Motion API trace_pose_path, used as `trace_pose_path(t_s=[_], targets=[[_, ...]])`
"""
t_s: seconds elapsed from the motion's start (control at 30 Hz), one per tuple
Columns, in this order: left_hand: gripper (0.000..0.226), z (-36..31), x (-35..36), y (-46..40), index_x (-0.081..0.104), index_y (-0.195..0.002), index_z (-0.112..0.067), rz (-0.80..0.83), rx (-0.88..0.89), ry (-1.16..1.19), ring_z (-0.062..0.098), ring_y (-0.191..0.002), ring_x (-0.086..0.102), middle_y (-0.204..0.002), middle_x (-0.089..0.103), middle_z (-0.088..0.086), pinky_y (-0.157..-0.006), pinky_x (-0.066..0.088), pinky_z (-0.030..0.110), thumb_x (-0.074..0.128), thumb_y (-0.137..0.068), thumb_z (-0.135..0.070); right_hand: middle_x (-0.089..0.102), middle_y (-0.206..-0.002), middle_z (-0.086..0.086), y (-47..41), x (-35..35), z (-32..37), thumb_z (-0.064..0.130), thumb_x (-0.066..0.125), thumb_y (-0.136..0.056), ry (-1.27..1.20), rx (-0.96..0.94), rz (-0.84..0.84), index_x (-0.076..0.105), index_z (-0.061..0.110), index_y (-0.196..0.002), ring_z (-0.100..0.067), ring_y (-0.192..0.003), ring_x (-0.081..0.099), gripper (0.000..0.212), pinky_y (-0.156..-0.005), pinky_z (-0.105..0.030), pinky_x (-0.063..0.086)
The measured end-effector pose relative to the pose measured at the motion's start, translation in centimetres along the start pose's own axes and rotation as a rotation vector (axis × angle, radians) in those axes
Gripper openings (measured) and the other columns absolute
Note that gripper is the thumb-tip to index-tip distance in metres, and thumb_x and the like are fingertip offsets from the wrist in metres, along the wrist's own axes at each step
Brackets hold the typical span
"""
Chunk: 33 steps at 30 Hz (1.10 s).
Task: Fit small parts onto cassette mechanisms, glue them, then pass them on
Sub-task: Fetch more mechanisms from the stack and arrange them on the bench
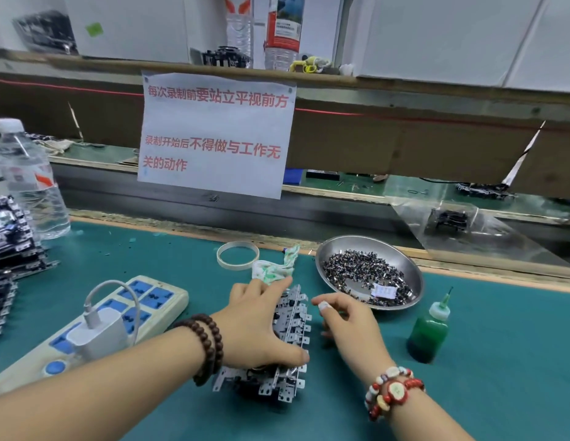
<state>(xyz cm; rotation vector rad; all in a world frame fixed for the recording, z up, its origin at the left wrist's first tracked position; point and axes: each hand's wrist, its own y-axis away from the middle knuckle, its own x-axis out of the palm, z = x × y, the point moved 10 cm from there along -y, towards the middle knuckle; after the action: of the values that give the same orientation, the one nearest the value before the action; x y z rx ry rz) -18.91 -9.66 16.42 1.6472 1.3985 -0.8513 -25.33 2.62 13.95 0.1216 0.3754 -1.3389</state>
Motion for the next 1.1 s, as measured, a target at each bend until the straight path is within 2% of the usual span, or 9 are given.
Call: trace_pose_path(t_s=[0.1, 0.23, 0.37, 0.47, 0.53, 0.7, 0.8, 0.97, 1.1], targets=[[0.11, 0.3, 0.8, -0.6, -0.006, -0.147, -0.033, 0.041, -0.038, -0.036, 0.018, -0.131, 0.013, -0.139, 0.022, -0.005, -0.108, 0.023, 0.034, 0.068, -0.069, -0.058, 0.065, -0.082, 0.009, 0.6, 0.6, 0.3, 0.012, 0.055, -0.091, 0.028, -0.05, -0.027, 0.064, 0.031, -0.077, -0.005, -0.069, 0.056, 0.026, -0.074, -0.031, 0.052], [0.111, 0.5, 0.9, -1.2, -0.004, -0.147, -0.033, 0.052, -0.07, -0.071, 0.023, -0.132, 0.016, -0.141, 0.021, -0.001, -0.108, 0.025, 0.036, 0.069, -0.067, -0.056, 0.059, -0.083, 0.016, 1.3, 1.9, 0.8, 0.009, 0.059, -0.088, 0.147, -0.161, 0.012, 0.061, 0.035, -0.079, 0.008, -0.069, 0.053, 0.028, -0.067, -0.002, 0.036], [0.109, 0.8, -0.1, -1.5, 0.003, -0.146, -0.038, 0.039, -0.09, -0.024, 0.027, -0.13, 0.026, -0.142, 0.025, 0.003, -0.107, 0.032, 0.037, 0.073, -0.064, -0.05, 0.053, -0.078, 0.018, 1.9, 2.1, 1.3, 0.006, 0.06, -0.086, 0.268, -0.266, 0.02, 0.072, 0.019, -0.094, 0.007, -0.07, 0.052, 0.02, -0.068, -0.001, 0.033], [0.105, 1.3, -1.3, -1.5, 0.014, -0.143, -0.041, 0.043, -0.108, 0.319, 0.017, -0.104, 0.051, -0.127, 0.038, 0.0, -0.07, 0.05, 0.022, 0.077, -0.059, -0.04, 0.053, -0.08, 0.016, 2.4, 1.9, 1.9, 0.003, 0.058, -0.085, 0.301, -0.33, 0.011, 0.073, 0.02, -0.096, 0.011, -0.073, 0.05, 0.024, -0.07, -0.001, 0.033], [0.102, 1.6, -1.6, -1.0, 0.017, -0.141, -0.043, 0.046, -0.119, 0.468, 0.014, -0.094, 0.054, -0.118, 0.04, -0.003, -0.056, 0.043, 0.022, 0.077, -0.058, -0.035, 0.052, -0.083, 0.014, 2.6, 2.1, 2.1, 0.004, 0.057, -0.086, 0.323, -0.35, 0.022, 0.072, 0.022, -0.096, 0.01, -0.071, 0.048, 0.026, -0.071, -0.001, 0.032], [0.105, 1.0, -1.7, 0.3, 0.016, -0.142, -0.042, 0.012, -0.047, 0.271, 0.005, -0.117, 0.038, -0.137, 0.037, -0.002, -0.095, 0.033, 0.019, 0.067, -0.05, -0.047, 0.049, -0.084, 0.014, 3.1, 2.6, 2.6, 0.004, 0.053, -0.087, 0.329, -0.378, 0.041, 0.072, 0.022, -0.097, 0.003, -0.081, 0.05, 0.027, -0.076, -0.001, 0.031], [0.104, 0.6, -1.9, 0.4, 0.015, -0.143, -0.04, -0.001, -0.063, 0.099, 0.014, -0.13, 0.031, -0.142, 0.033, 0.0, -0.109, 0.03, 0.031, 0.07, -0.057, -0.055, 0.046, -0.08, 0.02, 3.1, 2.5, 2.7, 0.005, 0.054, -0.087, 0.318, -0.379, 0.04, 0.073, 0.022, -0.096, 0.01, -0.075, 0.045, 0.027, -0.074, 0.002, 0.03], [0.102, -0.4, 0.0, 0.1, 0.007, -0.146, -0.035, 0.038, -0.107, -0.201, 0.021, -0.124, 0.023, -0.131, 0.029, 0.0, -0.107, 0.029, 0.034, 0.069, -0.068, -0.057, 0.04, -0.073, 0.021, 3.1, 2.7, 2.6, 0.002, 0.053, -0.085, 0.327, -0.382, 0.056, 0.071, 0.015, -0.087, 0.012, -0.069, 0.042, 0.022, -0.069, -0.001, 0.029], [0.1, -1.0, -0.3, -0.2, 0.005, -0.145, -0.036, 0.01, -0.101, -0.2, 0.019, -0.119, 0.022, -0.126, 0.031, -0.001, -0.104, 0.031, 0.032, 0.066, -0.069, -0.054, 0.039, -0.071, 0.019, 2.6, 2.4, 2.2, 0.003, 0.053, -0.085, 0.329, -0.361, 0.051, 0.069, 0.013, -0.084, 0.007, -0.066, 0.04, 0.02, -0.068, -0.003, 0.028]])
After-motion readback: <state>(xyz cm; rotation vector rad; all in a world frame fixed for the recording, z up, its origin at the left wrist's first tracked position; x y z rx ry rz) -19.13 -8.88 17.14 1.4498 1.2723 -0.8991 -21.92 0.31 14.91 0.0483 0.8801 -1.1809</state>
